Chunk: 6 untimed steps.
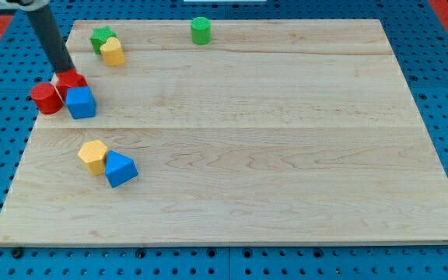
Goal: Slide red circle and blue cube right a bit
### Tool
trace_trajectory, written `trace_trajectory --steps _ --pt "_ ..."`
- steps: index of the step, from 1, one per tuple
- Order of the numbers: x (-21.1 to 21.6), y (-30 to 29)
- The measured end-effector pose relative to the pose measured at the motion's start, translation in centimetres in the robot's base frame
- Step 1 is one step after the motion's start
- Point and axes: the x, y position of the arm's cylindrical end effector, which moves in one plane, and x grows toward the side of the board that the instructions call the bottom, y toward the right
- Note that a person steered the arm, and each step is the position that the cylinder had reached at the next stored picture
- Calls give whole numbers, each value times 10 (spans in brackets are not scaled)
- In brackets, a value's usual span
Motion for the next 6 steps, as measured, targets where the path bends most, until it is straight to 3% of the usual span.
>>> trace_trajectory --steps 1,2,3,4,5,6 --pt "-8 29" --pt "-46 -14" --pt "-29 -62" --pt "-11 -61" --pt "35 -62" --pt "44 -62"
